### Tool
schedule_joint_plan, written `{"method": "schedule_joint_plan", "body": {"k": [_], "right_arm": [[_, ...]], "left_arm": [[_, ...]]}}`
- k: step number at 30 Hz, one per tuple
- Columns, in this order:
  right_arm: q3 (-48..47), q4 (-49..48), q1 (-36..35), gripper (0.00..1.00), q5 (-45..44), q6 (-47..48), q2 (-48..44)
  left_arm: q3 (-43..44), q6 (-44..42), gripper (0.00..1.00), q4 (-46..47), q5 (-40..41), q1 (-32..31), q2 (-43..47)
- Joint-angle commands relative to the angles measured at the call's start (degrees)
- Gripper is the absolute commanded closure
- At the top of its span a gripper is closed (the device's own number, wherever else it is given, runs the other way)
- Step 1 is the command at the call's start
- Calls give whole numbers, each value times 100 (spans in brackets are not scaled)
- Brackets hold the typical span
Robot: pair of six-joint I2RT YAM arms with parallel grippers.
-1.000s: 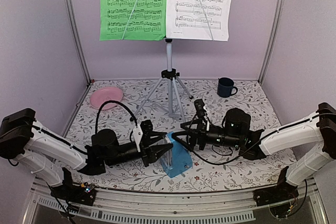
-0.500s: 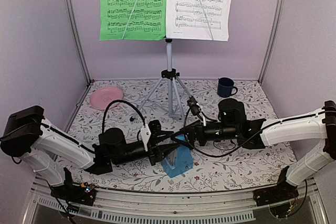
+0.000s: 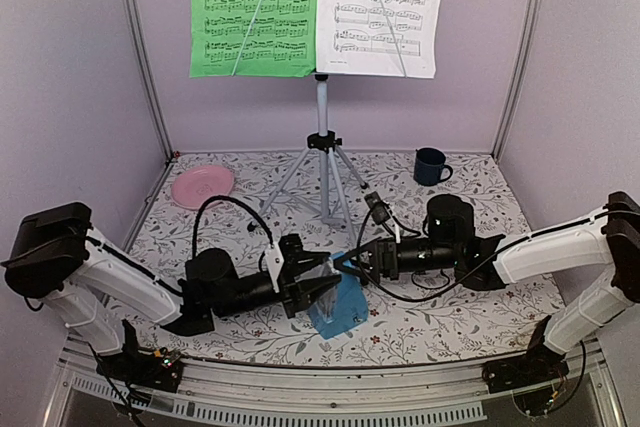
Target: Set up the instrument practice props
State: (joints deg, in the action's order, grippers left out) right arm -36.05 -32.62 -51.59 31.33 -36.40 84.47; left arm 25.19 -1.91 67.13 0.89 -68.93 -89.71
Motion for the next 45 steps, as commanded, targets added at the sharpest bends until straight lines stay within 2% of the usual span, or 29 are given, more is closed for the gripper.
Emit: {"method": "schedule_joint_plan", "body": {"k": [1, 6, 13, 17, 22, 26, 29, 32, 35, 39, 45], "right_arm": [[574, 1287, 382, 17, -89, -148, 393], [670, 1335, 584, 24, -114, -276, 504], [612, 1452, 582, 27, -214, -94, 832], [532, 1533, 588, 27, -290, -3, 758], [357, 1688, 588, 24, -294, 205, 617], [270, 1707, 584, 21, -258, 349, 451], [191, 1706, 579, 20, -191, 454, 377], [119, 1702, 568, 18, -122, 544, 324], [76, 1715, 562, 17, -104, 605, 255], [75, 1784, 559, 14, -132, 658, 71], [89, 1982, 558, 16, -361, 729, -102]], "left_arm": [[-295, -383, 72, -113, -137, -48, -110], [-427, -473, 73, 62, -106, -42, -99], [-521, -464, 72, 165, -147, -37, -36], [-679, -224, 73, 172, 68, -13, 518], [-636, 245, 74, -1321, 454, 104, 1893], [-395, 1074, 73, -3319, 881, 515, 2896], [-163, 1574, 73, -4835, 1034, 1013, 3264], [79, 1866, 74, -5983, 1055, 1489, 3262], [211, 2054, 74, -6564, 850, 1977, 3065], [387, 2150, 74, -7034, 730, 2501, 2635], [650, 2079, 74, -7177, 480, 3274, 1874]]}}
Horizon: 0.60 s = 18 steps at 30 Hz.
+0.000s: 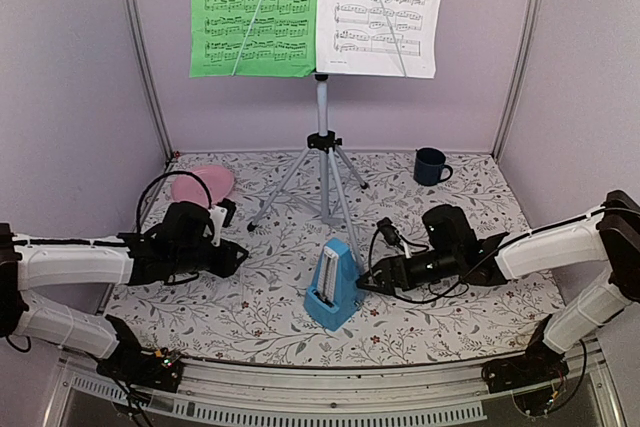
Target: Set up the instrument practice props
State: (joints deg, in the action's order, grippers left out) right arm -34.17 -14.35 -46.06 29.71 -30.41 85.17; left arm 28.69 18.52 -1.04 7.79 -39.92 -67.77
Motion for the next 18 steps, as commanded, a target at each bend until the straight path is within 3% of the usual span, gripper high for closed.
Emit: {"method": "schedule_joint_plan", "body": {"k": [1, 8, 18], "right_arm": [[-79, 154, 6, 18, -211, 105, -168], [-133, 162, -122, 41, -354, 121, 113], [-595, 139, -386, 57, -712, 206, 631]], "left_arm": [[349, 25, 74, -351, -227, 459, -428], [555, 24, 68, -123, -172, 930, -1125], [524, 40, 25, -140, -90, 1103, -1168]]}}
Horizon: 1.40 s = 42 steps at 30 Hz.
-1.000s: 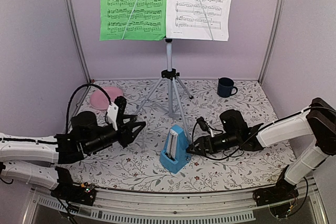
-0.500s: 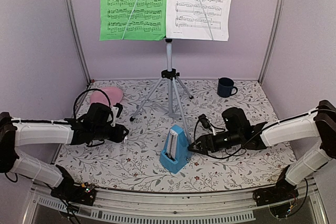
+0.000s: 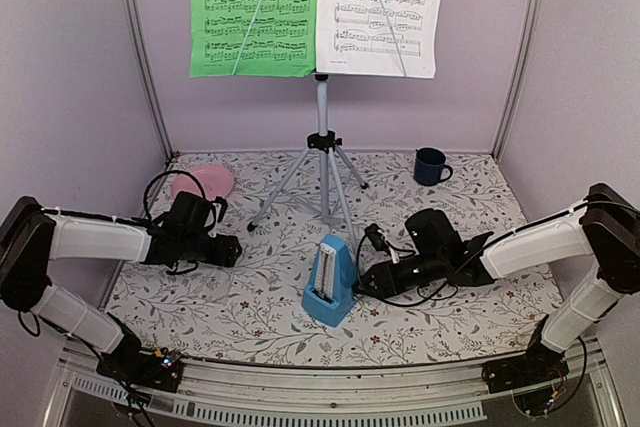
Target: Set up the instrument practice props
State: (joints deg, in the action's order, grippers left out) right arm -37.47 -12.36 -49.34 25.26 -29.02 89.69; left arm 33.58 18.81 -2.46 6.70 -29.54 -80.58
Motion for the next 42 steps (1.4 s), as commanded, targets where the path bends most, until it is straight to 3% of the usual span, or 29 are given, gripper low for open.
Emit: {"method": "schedule_joint_plan", "body": {"k": [1, 7, 14, 23, 27, 33, 42], "right_arm": [[-306, -75, -58, 58, -292, 74, 207], [-726, -91, -63, 59, -385, 302, 518], [-1247, -197, -68, 56, -261, 621, 948], [-1434, -333, -70, 49, -110, 849, 951], [-1149, -471, -67, 38, -101, 915, 578], [-888, -619, -374, 3, -485, 817, 91], [-1351, -453, -733, 3, -1283, 704, 233]], "left_arm": [[12, 22, 23, -12, 43, 70, 189], [-333, 52, 18, 306, -389, 27, 957], [-994, -51, 27, 1249, -1358, -269, 1757], [-1156, -83, 35, 2073, -1614, -902, 1277], [-1135, -12, 37, 2538, -1598, -1191, 796], [-983, 291, 41, 3093, -1624, -1540, 114], [-780, 662, 43, 3380, -1286, -2033, -412]]}}
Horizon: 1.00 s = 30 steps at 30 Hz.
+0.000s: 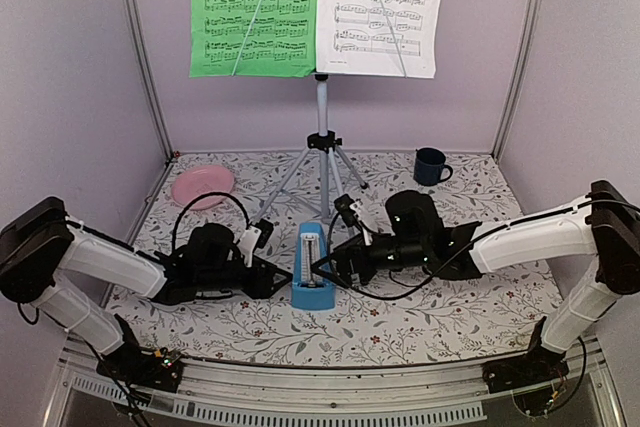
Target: Set up the instrument practice props
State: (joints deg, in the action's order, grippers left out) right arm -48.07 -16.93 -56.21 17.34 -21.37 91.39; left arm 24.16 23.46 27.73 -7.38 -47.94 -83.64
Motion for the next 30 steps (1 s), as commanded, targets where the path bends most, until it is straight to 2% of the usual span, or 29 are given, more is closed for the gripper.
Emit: {"method": "schedule_joint_plan", "body": {"k": [1, 12, 23, 25, 30], "right_arm": [[-336, 24, -55, 3, -547, -65, 91], [-780, 355, -123, 15, -1049, -155, 367], [-448, 366, -126, 46, -1150, -64, 74], [-408, 370, -124, 46, -1124, -45, 39], [-320, 304, -134, 28, -836, 42, -31]], "left_arm": [[175, 198, 43, 357, 162, -216, -116], [255, 92, 43, 233, 291, -296, -106], [314, -38, 44, 148, 365, -302, -103], [332, -57, 44, 137, 367, -296, -107], [360, -89, 44, 112, 375, -300, -116]]}}
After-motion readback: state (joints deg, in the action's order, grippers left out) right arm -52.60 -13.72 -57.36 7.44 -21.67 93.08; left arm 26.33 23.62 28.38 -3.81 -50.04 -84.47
